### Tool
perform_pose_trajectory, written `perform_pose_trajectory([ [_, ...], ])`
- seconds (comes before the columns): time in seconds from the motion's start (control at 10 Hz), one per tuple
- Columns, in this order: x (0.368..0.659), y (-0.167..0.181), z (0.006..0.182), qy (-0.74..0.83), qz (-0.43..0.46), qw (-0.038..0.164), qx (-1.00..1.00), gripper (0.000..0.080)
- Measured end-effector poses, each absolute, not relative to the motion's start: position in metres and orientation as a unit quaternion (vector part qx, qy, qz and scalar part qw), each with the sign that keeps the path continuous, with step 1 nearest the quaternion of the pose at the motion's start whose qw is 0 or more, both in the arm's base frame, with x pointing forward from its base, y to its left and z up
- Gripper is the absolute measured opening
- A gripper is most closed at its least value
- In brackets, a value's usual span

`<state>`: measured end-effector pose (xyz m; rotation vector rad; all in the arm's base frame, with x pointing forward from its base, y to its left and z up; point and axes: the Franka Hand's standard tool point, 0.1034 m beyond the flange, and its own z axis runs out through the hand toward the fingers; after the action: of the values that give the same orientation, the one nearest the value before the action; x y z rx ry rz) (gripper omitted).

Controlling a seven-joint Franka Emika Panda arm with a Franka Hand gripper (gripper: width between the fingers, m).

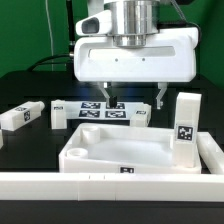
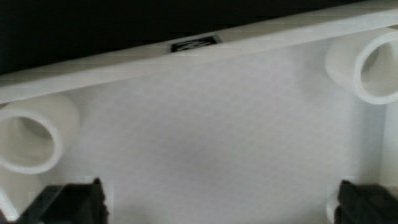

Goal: Assemble desk

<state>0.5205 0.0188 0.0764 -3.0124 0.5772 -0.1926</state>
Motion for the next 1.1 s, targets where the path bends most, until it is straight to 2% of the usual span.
perform_pose_trajectory([
  [0.1,0.52,0.019,0.076,0.187,-0.06,0.034,-0.98,0.0649],
  [0.3,0.513,0.016,0.075,0.18,0.019,0.04,-0.983,0.0649],
  [1.1,0.494,0.015,0.061,0.128,0.241,0.068,-0.96,0.0649],
])
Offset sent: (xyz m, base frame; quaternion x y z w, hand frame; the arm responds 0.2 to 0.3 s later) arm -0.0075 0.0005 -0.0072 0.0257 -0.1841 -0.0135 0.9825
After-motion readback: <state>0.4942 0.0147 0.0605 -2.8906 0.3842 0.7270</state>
